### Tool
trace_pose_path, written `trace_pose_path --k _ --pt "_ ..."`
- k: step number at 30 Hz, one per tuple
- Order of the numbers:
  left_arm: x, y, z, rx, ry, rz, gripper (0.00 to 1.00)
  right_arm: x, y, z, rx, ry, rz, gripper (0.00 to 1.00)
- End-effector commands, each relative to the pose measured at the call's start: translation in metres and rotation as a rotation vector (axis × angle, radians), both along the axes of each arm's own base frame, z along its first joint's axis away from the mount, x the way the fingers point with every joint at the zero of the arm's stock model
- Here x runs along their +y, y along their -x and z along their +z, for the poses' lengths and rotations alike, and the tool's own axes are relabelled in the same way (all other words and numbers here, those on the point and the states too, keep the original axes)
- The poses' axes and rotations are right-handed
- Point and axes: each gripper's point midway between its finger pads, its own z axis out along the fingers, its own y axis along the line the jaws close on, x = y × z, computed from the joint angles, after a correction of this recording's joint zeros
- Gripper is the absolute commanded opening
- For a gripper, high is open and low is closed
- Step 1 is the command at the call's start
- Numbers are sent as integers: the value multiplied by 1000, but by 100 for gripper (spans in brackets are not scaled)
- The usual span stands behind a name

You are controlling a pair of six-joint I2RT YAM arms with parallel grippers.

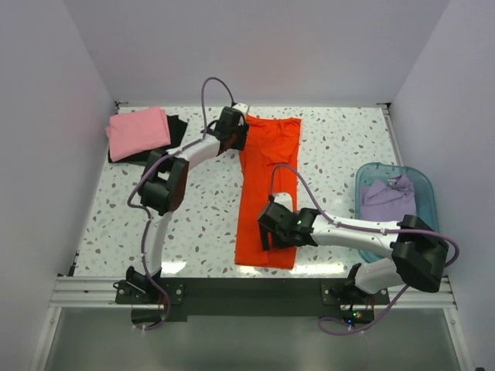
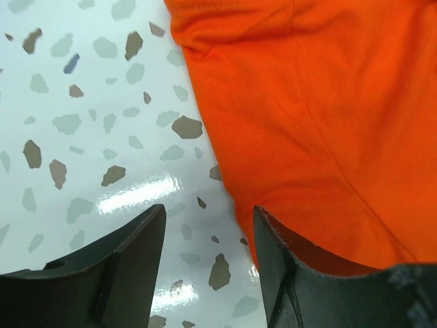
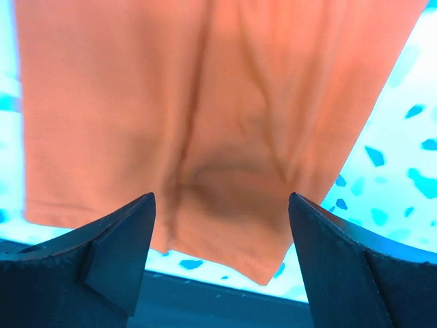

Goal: Fold and stack the t-shirts
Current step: Fold the tshirt

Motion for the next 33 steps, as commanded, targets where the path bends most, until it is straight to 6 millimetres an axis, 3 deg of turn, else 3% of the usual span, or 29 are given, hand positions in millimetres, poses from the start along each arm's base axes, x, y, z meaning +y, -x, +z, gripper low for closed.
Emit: trace_pose_path --k 1,6,9,10,12,13,14,19,23,29,33 --pt "-8 -16 87 -170 138 2 59 12 -21 51 -110 -51 -19 81" --pt "-8 -15 82 -153 137 0 54 51 -26 71 -147 -92 48 69" --pt "-10 -15 65 -119 135 -3 49 81 -16 73 -159 -85 114 66" --pt "-12 -15 58 -107 142 -7 47 92 -8 60 -146 -52 148 63" --pt "-14 -15 52 -95 149 -13 44 109 -6 60 -160 -45 171 61" --pt "-14 -15 46 -86 150 -13 43 113 -1 46 -149 -3 191 59" --pt "-16 -15 43 -84 152 -15 43 118 0 47 -151 1 195 58" --pt "-18 -16 28 -65 156 -25 42 128 7 27 -161 66 226 58" --pt "-18 -16 15 -46 150 -20 42 134 13 10 -152 119 241 47" --pt "-15 -14 2 -32 136 -5 41 130 21 -6 -123 139 248 43" --pt "-14 -15 -4 -25 128 0 41 126 24 -6 -111 136 245 22"
